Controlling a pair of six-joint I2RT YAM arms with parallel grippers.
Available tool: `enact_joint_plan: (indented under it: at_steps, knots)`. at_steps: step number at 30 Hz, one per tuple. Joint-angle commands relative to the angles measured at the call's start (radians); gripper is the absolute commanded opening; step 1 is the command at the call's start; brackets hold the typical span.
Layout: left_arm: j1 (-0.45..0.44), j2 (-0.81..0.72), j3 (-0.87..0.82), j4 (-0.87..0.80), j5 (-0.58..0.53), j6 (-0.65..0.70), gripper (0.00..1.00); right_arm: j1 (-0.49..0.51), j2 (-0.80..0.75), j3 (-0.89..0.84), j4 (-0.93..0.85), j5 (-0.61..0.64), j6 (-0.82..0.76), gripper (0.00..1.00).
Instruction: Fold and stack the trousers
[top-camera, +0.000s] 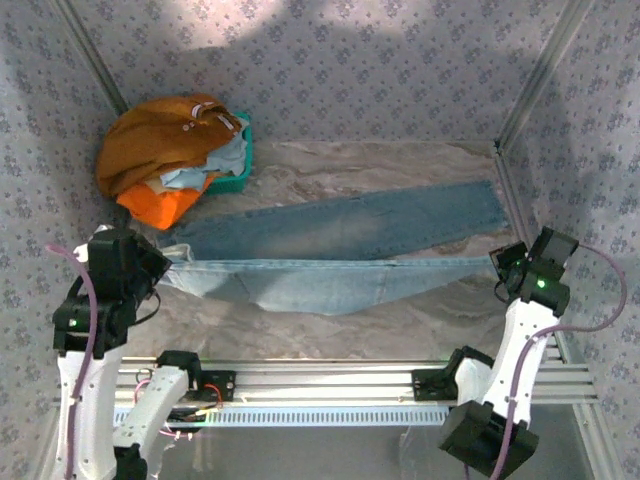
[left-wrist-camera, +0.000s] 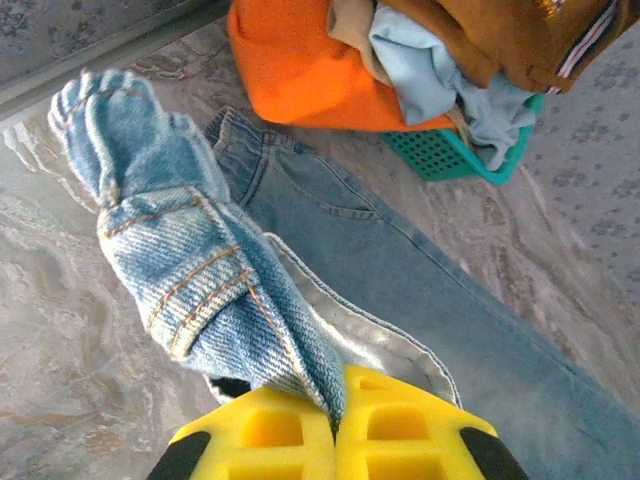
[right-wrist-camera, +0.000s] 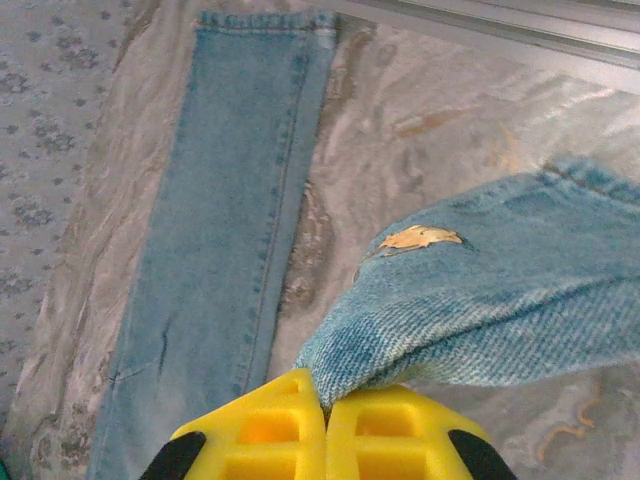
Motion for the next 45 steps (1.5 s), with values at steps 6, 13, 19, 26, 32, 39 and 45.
enact_joint_plan:
  at_steps: [6, 13, 19, 26, 32, 39, 45]
  knots:
    - [0.053, 0.189, 0.075, 0.214, -0.174, 0.123, 0.0, 0.209, 0.312, 0.249, 0.137, 0.212, -0.104, 0.0]
    - [0.157, 0.371, 0.116, 0.428, -0.054, 0.223, 0.0, 0.259, 0.513, 0.398, 0.166, 0.288, -0.157, 0.0]
    - [0.161, 0.56, 0.217, 0.468, 0.026, 0.262, 0.0, 0.295, 0.627, 0.484, 0.153, 0.323, -0.173, 0.0]
    - [0.169, 0.555, 0.226, 0.458, 0.003, 0.339, 0.0, 0.27, 0.522, 0.469, 0.077, 0.363, -0.214, 0.0]
    - [0.171, 0.475, 0.138, 0.405, -0.003, 0.342, 0.0, 0.265, 0.406, 0.45, 0.015, 0.34, -0.264, 0.0]
    - [0.182, 0.415, 0.038, 0.391, -0.039, 0.328, 0.0, 0.308, 0.438, 0.446, -0.029, 0.37, -0.313, 0.0]
    - [0.184, 0.504, 0.048, 0.419, -0.032, 0.295, 0.0, 0.303, 0.609, 0.533, -0.079, 0.413, -0.372, 0.0]
